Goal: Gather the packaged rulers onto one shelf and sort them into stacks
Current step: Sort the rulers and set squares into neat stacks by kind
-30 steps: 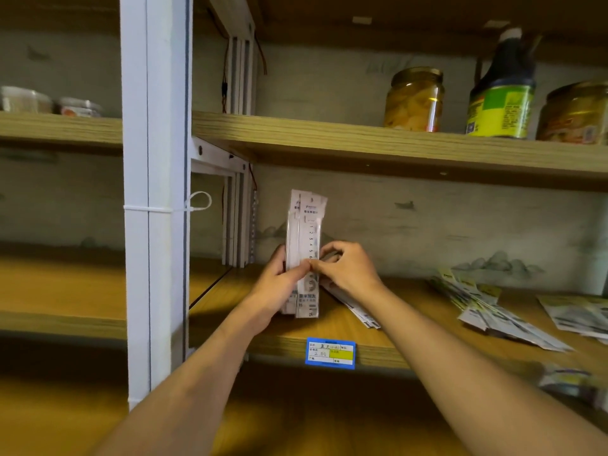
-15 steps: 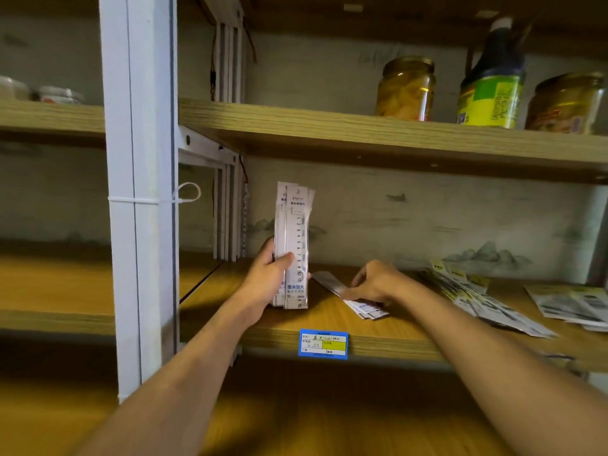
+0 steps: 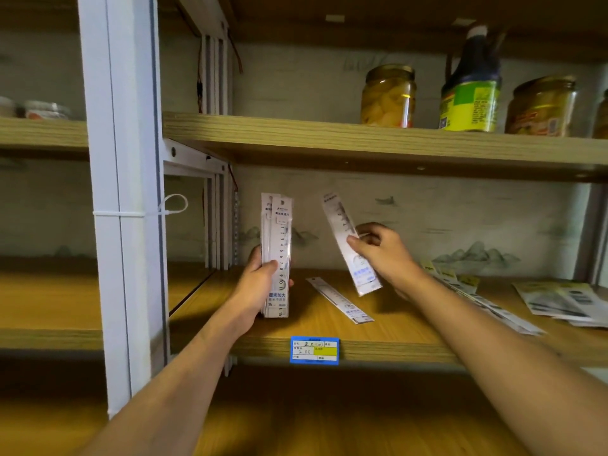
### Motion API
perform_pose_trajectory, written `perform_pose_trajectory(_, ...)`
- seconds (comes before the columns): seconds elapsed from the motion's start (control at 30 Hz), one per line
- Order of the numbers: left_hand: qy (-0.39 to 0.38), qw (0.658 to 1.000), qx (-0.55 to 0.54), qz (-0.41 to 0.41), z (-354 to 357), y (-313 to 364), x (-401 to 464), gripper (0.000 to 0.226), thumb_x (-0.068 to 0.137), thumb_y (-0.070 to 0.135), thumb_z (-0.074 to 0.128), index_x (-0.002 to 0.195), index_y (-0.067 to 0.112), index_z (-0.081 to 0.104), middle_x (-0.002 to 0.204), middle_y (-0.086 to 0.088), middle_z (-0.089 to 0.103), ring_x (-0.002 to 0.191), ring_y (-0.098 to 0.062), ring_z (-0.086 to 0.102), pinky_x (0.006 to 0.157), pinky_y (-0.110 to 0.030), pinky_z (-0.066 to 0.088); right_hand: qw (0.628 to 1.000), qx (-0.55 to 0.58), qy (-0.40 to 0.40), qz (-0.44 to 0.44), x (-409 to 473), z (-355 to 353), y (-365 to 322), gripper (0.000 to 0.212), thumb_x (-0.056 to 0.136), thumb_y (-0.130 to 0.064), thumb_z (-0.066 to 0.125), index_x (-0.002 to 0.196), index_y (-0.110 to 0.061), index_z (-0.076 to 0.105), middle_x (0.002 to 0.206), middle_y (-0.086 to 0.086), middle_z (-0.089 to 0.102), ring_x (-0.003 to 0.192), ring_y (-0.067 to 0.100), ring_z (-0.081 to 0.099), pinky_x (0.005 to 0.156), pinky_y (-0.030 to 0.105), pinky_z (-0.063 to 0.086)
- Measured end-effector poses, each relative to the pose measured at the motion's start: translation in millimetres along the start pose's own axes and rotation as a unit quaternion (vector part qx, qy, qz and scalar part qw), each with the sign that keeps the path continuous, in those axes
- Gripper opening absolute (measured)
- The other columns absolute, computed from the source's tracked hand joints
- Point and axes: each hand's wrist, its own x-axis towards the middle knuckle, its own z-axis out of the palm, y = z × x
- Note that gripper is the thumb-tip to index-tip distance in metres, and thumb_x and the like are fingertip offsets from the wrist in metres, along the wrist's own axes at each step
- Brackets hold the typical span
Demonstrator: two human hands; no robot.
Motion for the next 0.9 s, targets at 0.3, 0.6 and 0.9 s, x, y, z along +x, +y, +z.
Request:
perform_pose_trajectory(0.3,-0.02,1.0,0.019,0.015,-2.9,2.9,-5.0,0.037,0.101,0.021,0.047,0.132,0.039,0.048,0.11,0.004,0.07,0.103,-0.019,0.066,0.094,-0.05,0.051,0.993,-0.038,-0.101,-0.04,-17.2,53.6,-28.2,0.02,0.086,-0.024,0.07,0.102,-0.018,0.06,0.098,0.0,0.069,0.073,0.012,0.071,0.056,0.02,0.056)
perform_pose_trajectory(0.6,-0.047,0.998,0.02,0.047,-5.6,-0.1,-6.0,0.045,0.096,0.016,0.054,0.135,0.036,0.047,0.12,0.006,0.066,0.108,-0.012,0.063,0.079,-0.031,0.052,0.995,-0.09,-0.031,-0.04,-13.8,62.0,-21.7,0.028,0.074,-0.04,0.078,0.091,-0.024,0.061,0.074,-0.004,0.072,0.062,0.004,0.069,0.057,0.021,0.056)
perform_pose_trajectory(0.9,-0.04,0.997,0.052,0.035,-4.9,-1.5,-5.4,0.057,0.094,0.01,0.055,0.143,0.034,0.038,0.132,0.004,0.058,0.122,-0.019,0.054,0.102,-0.049,0.044,0.984,-0.171,-0.048,-0.018,-19.3,53.6,-12.1,0.037,0.082,-0.052,0.065,0.1,-0.02,0.065,0.094,-0.004,0.07,0.073,0.009,0.066,0.072,0.026,0.056)
